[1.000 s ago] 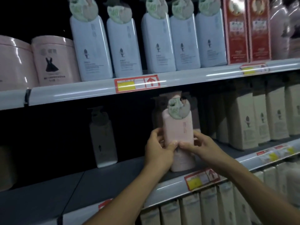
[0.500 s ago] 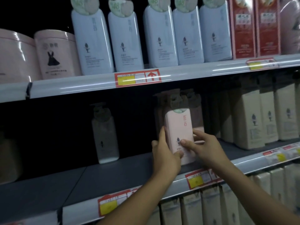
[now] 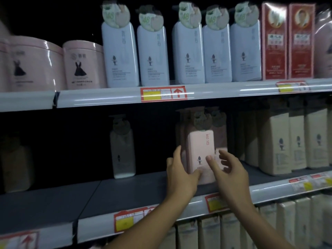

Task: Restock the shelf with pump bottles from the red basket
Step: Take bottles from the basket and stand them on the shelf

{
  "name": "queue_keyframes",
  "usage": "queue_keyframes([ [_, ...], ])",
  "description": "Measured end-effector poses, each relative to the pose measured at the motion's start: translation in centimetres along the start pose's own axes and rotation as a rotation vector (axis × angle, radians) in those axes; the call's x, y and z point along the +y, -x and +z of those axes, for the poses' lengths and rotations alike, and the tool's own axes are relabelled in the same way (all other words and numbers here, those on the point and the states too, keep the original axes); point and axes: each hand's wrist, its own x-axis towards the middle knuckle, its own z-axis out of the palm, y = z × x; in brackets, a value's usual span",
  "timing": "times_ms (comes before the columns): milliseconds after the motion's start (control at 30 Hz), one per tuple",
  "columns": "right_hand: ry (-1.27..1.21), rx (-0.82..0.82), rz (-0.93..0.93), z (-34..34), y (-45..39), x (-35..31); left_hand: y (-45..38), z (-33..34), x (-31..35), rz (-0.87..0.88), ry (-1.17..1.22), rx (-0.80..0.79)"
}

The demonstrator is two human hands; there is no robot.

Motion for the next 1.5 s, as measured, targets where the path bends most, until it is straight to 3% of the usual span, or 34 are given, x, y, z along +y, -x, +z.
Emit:
queue_keyframes([
  [367, -0.063, -0.081, 0.029, 0.5, 10.9, -7.6, 6.9, -8.4, 2.7, 0.074, 0.081, -0.030],
  [600, -0.147, -0.216, 0.153, 4.8, 23.7, -9.9, 16.4, -18.8, -3.7, -0.025, 0.129, -0.126],
  [733, 0.033, -0.468, 0.110, 8.3, 32.3, -8.3, 21.9, -24.8, -11.5, -0.168, 0.057, -0.115],
  [900, 0.258, -0.855, 0.145, 11.2, 42.2, -2.7, 29.9, -30.8, -23.1, -0.484, -0.115, -0.178],
  [1067, 0.456, -1.257, 0.053, 13.3, 47.0, 0.6, 36.0, -32.1, -31.3, -0.772, -0.211, -0.274],
  [1133, 0.494, -1.367, 0.026, 14.8, 48.6, 2.7, 35.7, -31.4, -32.4, -0.757, -0.263, -0.399],
  [1267, 0.531, -1.546, 0.062, 17.0, 51.5, 7.3, 34.9, -32.5, -32.9, -0.508, -0.517, -0.541],
  [1400, 0.573, -1.688, -0.181, 16.8, 53.7, 9.6, 34.2, -33.4, -33.4, -0.503, -0.563, -0.544],
  [1500, 0.587, -1.637, -0.413, 16.9, 54.7, 8.6, 34.2, -33.4, -33.4, -0.521, -0.552, -0.549],
])
